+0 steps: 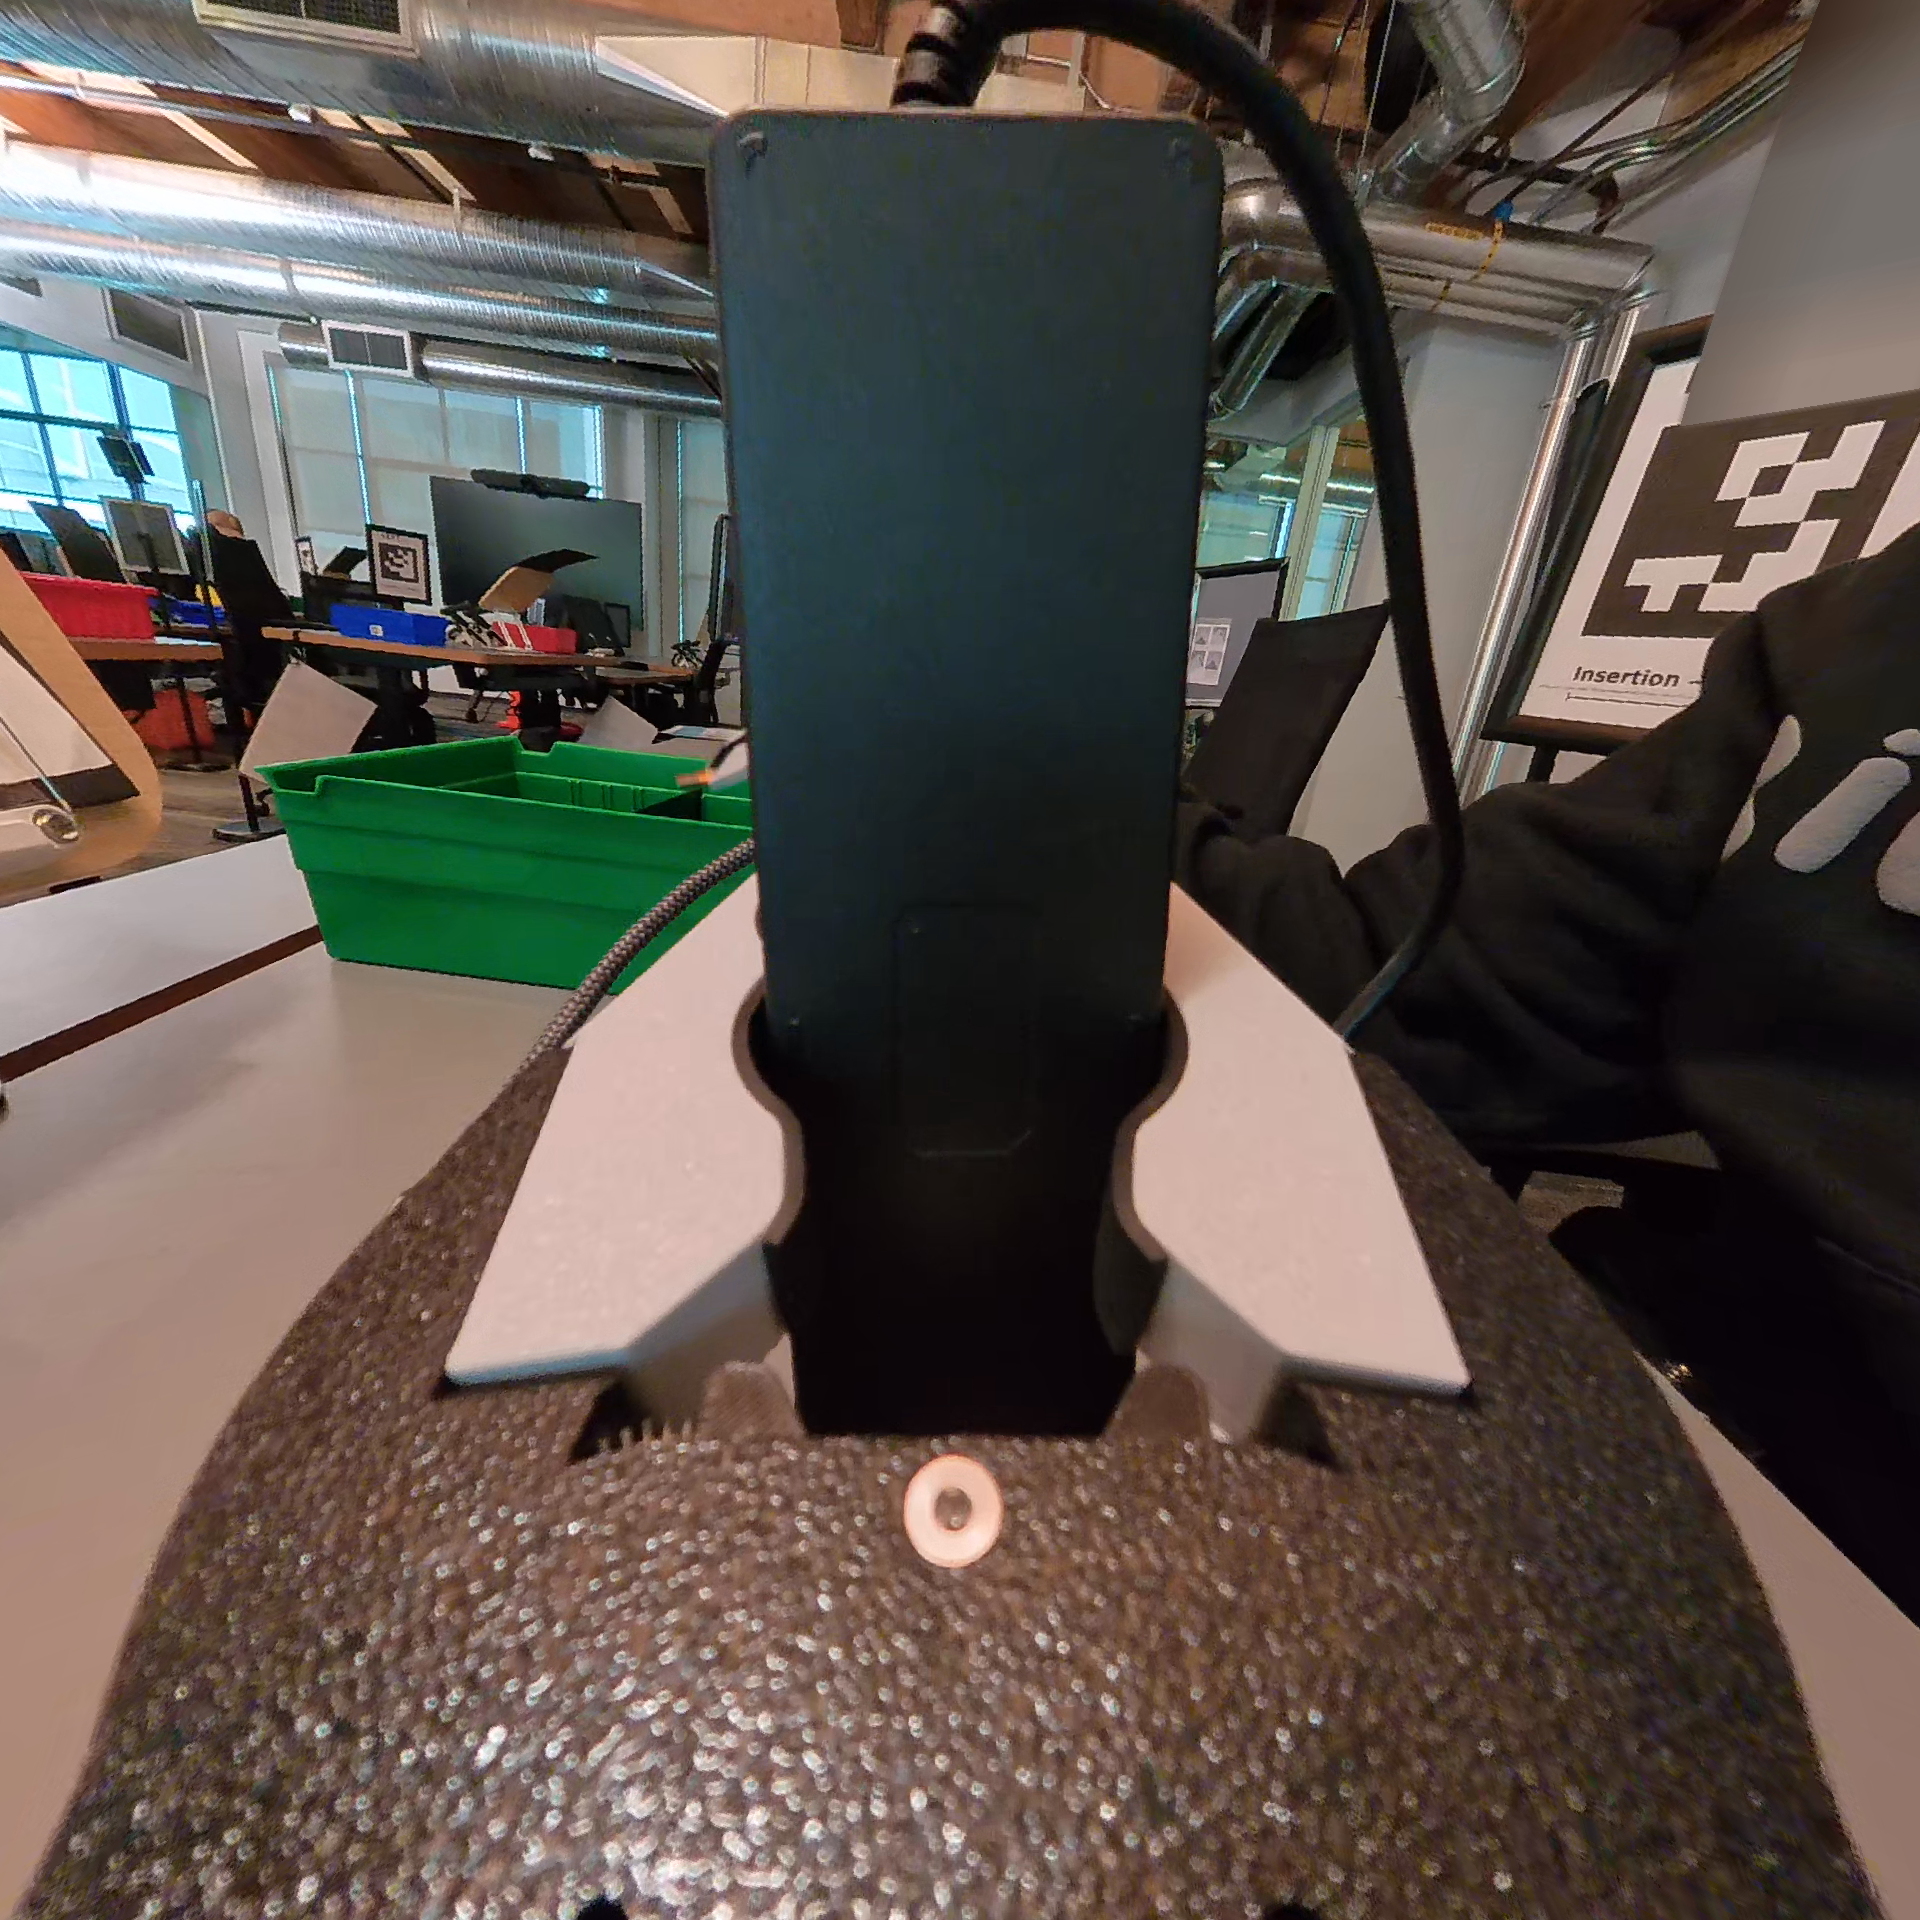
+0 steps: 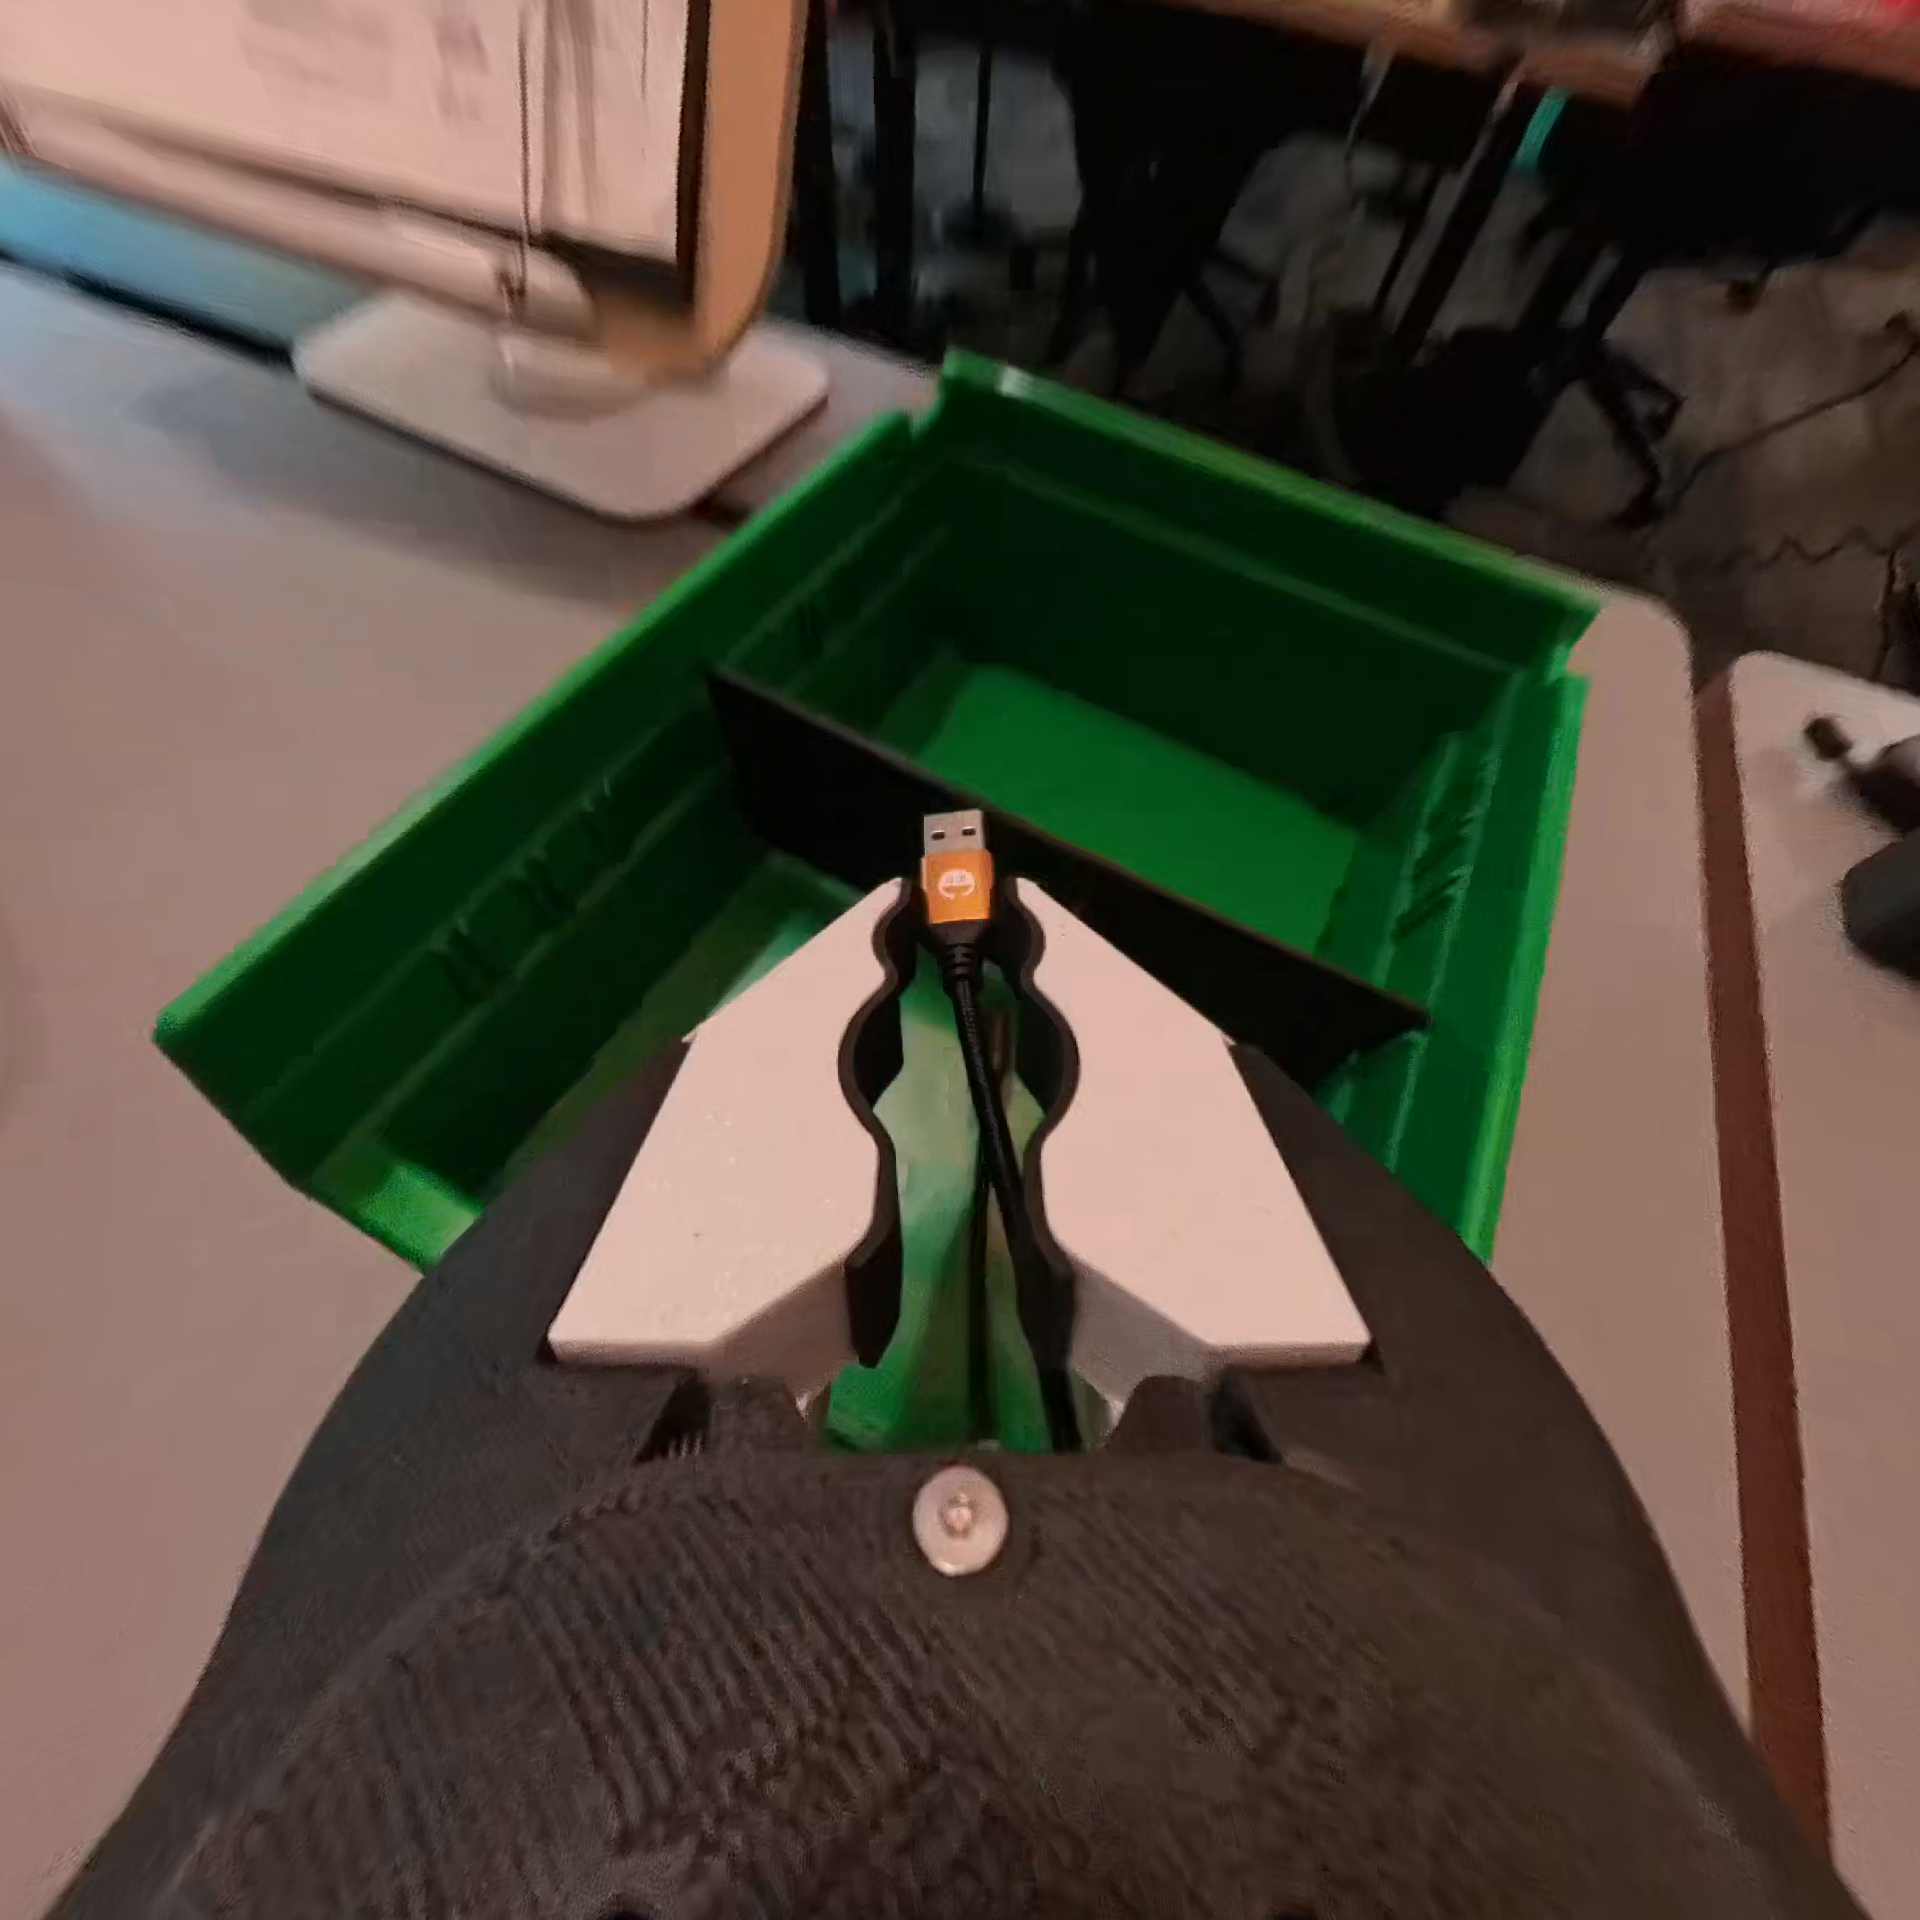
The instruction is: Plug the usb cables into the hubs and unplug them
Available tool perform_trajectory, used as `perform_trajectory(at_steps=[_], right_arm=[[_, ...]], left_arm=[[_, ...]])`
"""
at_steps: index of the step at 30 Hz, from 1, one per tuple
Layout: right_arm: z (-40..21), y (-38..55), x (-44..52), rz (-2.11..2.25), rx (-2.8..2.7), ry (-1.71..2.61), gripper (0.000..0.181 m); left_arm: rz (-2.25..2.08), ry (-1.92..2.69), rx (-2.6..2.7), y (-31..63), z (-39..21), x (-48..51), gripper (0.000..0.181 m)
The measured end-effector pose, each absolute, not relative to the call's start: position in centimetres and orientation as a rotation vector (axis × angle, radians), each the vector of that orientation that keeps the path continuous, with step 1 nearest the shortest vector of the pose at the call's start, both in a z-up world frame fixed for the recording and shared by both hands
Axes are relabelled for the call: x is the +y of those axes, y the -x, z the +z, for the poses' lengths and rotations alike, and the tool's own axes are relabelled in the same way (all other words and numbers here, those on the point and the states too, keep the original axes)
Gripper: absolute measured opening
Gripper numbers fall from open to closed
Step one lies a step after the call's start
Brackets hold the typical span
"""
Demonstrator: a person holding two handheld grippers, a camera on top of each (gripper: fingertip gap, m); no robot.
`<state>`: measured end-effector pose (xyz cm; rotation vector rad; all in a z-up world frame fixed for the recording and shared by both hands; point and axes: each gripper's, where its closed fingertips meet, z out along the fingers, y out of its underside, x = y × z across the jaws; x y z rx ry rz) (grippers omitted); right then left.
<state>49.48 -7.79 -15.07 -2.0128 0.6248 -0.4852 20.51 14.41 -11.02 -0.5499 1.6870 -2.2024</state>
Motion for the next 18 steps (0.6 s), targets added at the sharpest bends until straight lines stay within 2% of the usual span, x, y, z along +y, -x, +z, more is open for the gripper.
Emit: perform_trajectory(at_steps=[2,5,8,11,15,18], right_arm=[[-17.4,-49.0,-7.6,-0.466,0.600,2.141,0.017],[-18.6,-49.6,-8.2,-0.603,0.581,2.242,0.039],[-15.8,-50.2,-8.4,-0.749,0.564,2.169,0.052],[-10.8,-48.1,-5.9,-0.687,0.475,1.984,0.061],[-4.1,-37.4,3.0,-0.222,0.058,1.773,0.063],[-3.4,-29.4,9.3,-0.051,-0.240,1.794,0.060]], left_arm=[[-2.206,0.559,1.687,-20.6,-11.1,14.5,0.062],[-2.204,0.568,1.694,-20.7,-11.3,14.4,0.062],[-2.196,0.569,1.705,-20.7,-11.4,14.2,0.062],[-2.205,0.557,1.707,-20.6,-11.3,14.1,0.062],[-2.210,0.544,1.701,-20.5,-11.1,13.9,0.062],[-2.188,0.542,1.695,-20.6,-11.1,14.0,0.062]])
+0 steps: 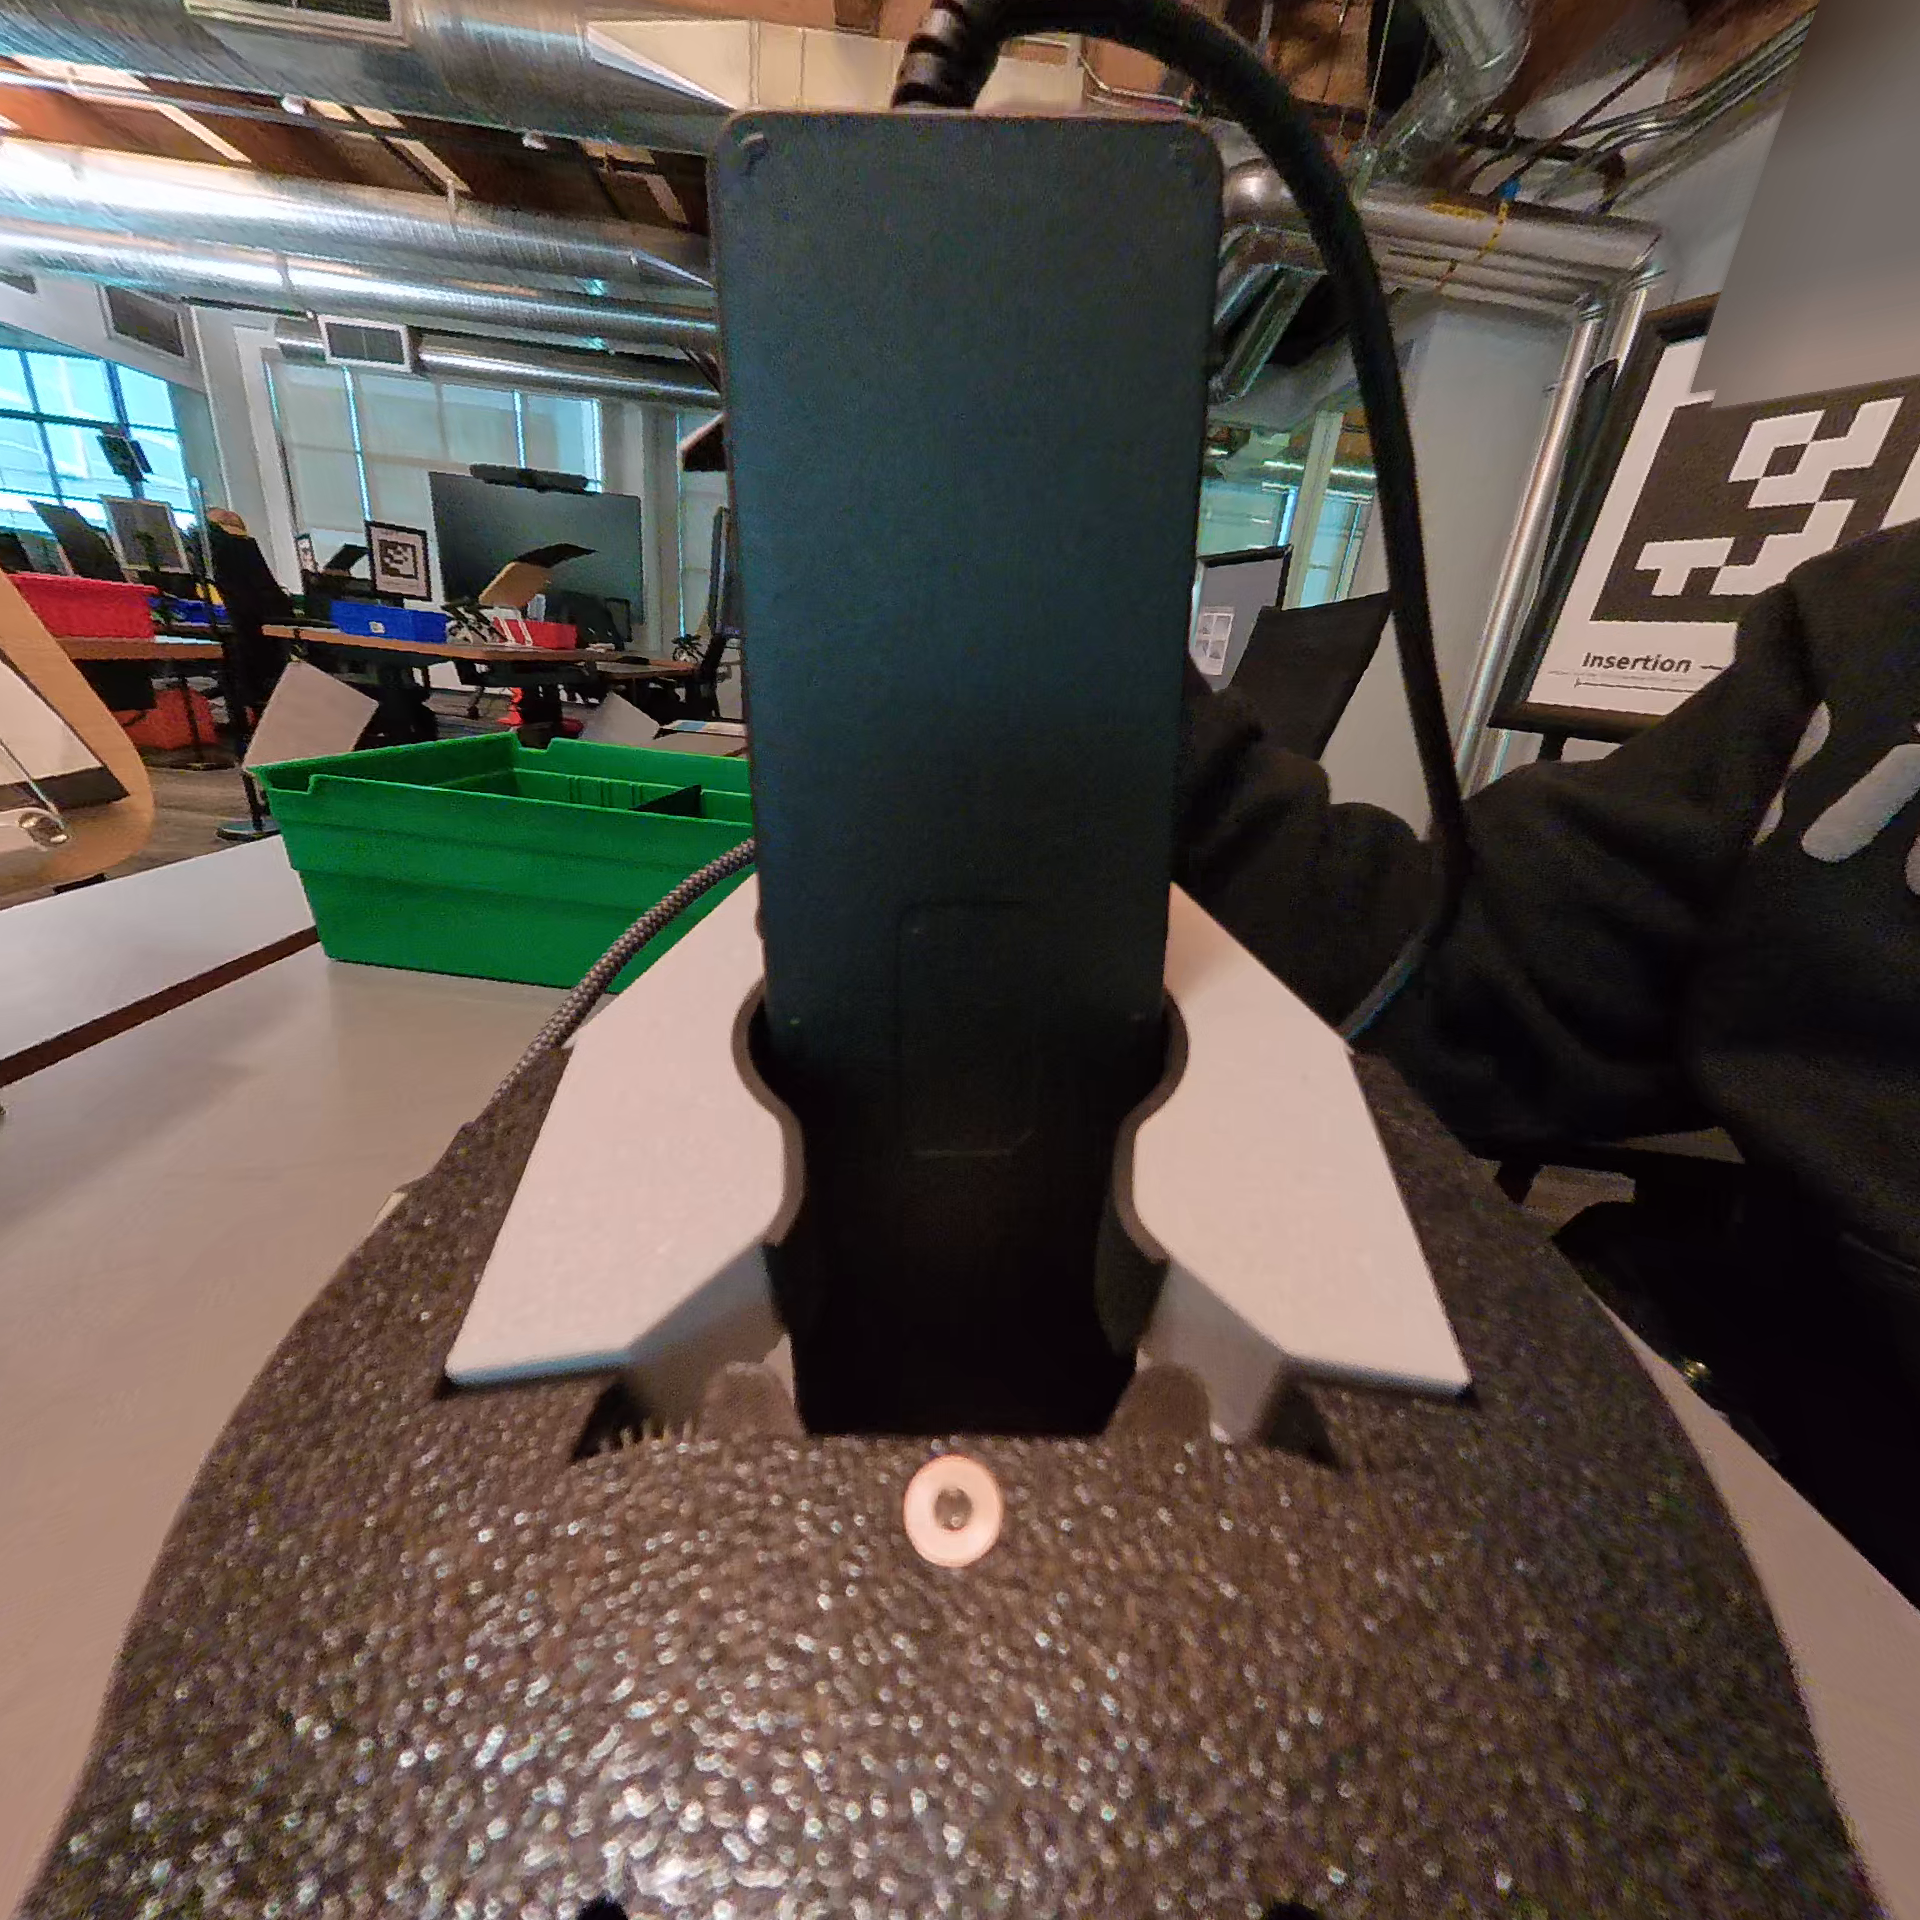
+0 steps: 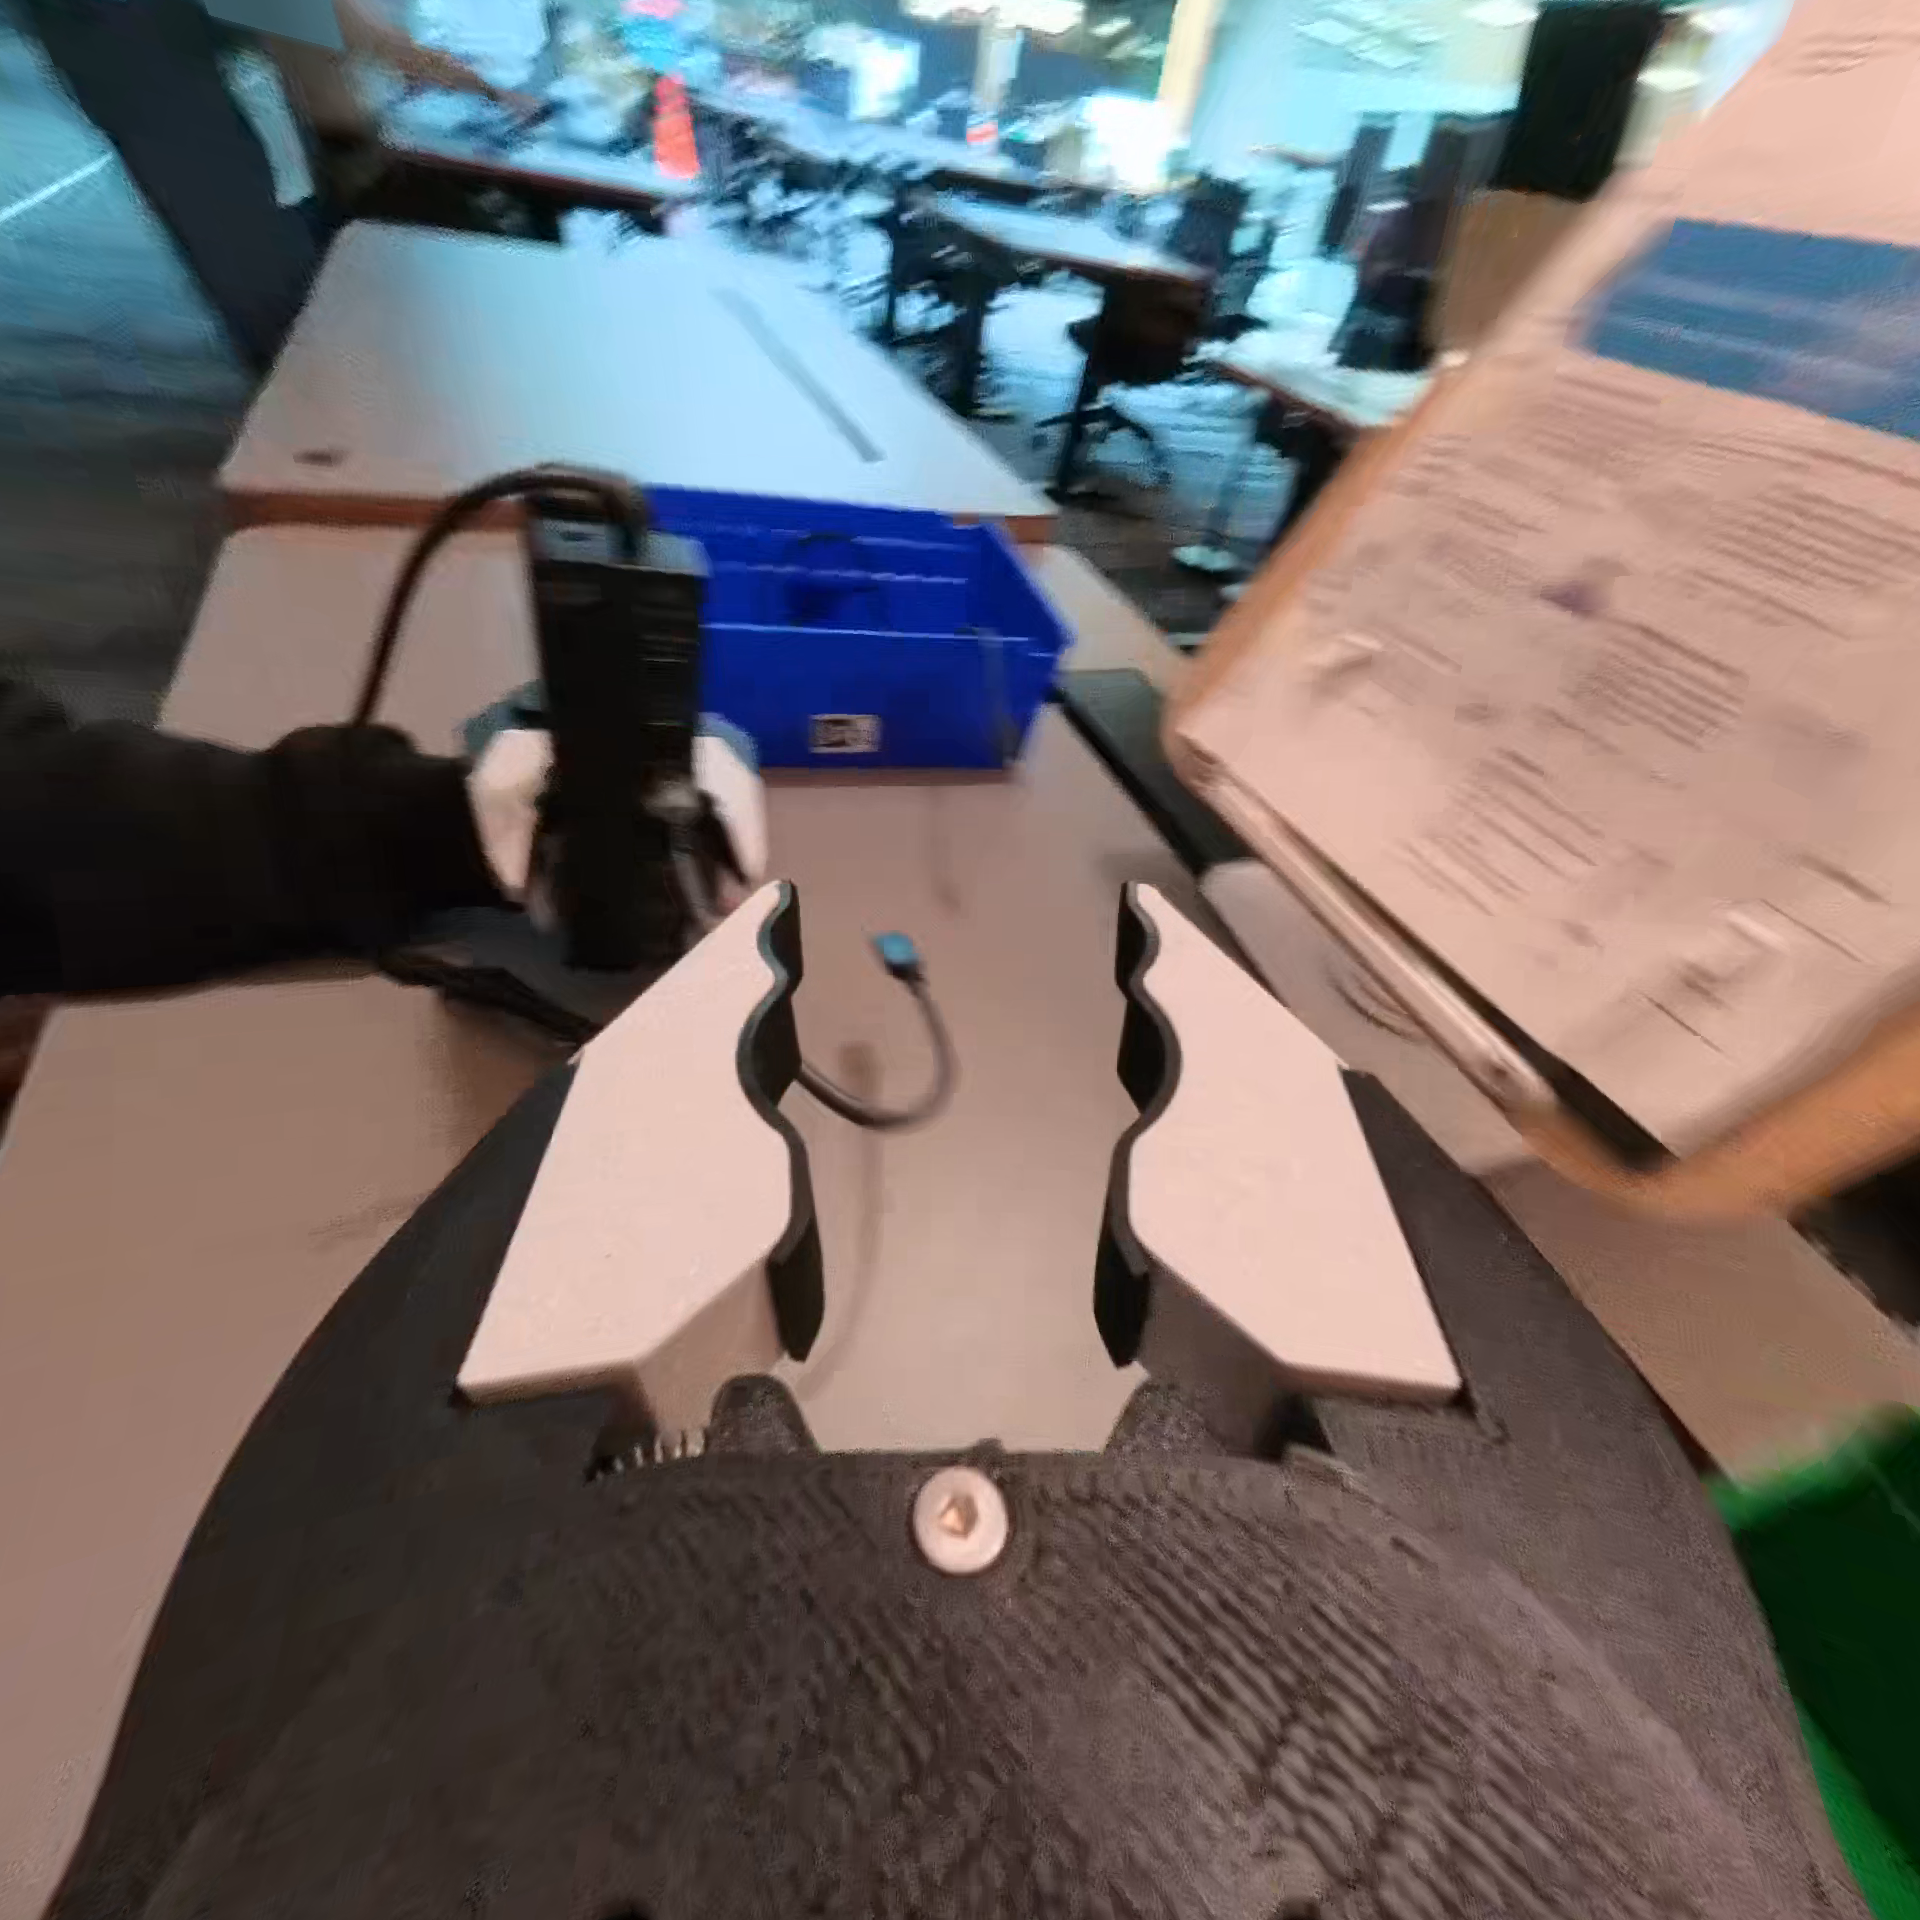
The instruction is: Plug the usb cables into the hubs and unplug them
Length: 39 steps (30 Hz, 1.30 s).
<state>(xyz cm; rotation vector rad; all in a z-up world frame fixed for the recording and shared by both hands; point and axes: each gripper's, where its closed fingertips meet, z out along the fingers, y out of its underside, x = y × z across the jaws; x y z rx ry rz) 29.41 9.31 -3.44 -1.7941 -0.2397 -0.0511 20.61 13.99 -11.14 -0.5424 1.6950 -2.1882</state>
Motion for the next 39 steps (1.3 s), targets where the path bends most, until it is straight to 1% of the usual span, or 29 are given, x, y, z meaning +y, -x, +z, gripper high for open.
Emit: perform_trajectory(at_steps=[2,4,5,12,15,21,25,27,31,34,39], right_arm=[[-4.6,-24.0,12.9,0.096,-0.408,1.829,0.061],[-6.0,-20.3,15.3,0.228,-0.484,1.865,0.054],[-6.6,-19.7,16.3,0.244,-0.482,1.887,0.054],[-9.6,-19.1,18.7,0.236,-0.490,1.961,0.031],[-10.0,-19.1,18.8,0.250,-0.488,1.974,0.015],[-10.6,-19.4,18.8,0.239,-0.515,2.022,0.015],[-10.9,-20.0,18.2,0.152,-0.544,2.081,0.015],[-11.5,-20.7,17.7,0.087,-0.560,2.132,0.015],[-12.0,-20.5,17.1,0.133,-0.614,2.126,0.015],[-12.3,-20.2,16.6,0.203,-0.650,2.108,0.015],[-13.0,-20.6,16.6,0.196,-0.655,2.131,0.015]], left_arm=[[-2.178,0.524,1.677,-20.6,-11.0,14.1,0.062],[-2.169,0.503,1.656,-20.5,-10.9,14.3,0.062],[-2.164,0.496,1.651,-20.4,-10.8,14.4,0.062],[-2.146,0.479,1.655,-20.4,-10.9,14.1,0.061],[-2.130,0.472,1.660,-20.4,-11.0,14.1,0.061],[-2.079,0.519,1.710,-20.8,-11.6,14.1,0.061],[-1.836,0.578,1.751,-21.9,-12.6,14.7,0.065],[-1.756,0.573,1.788,-21.9,-13.0,14.7,0.061],[-1.791,0.523,1.791,-21.4,-12.8,14.4,0.053],[-1.826,0.505,1.860,-20.8,-13.3,13.9,0.052],[-1.740,0.505,1.873,-21.3,-13.8,14.2,0.052]])
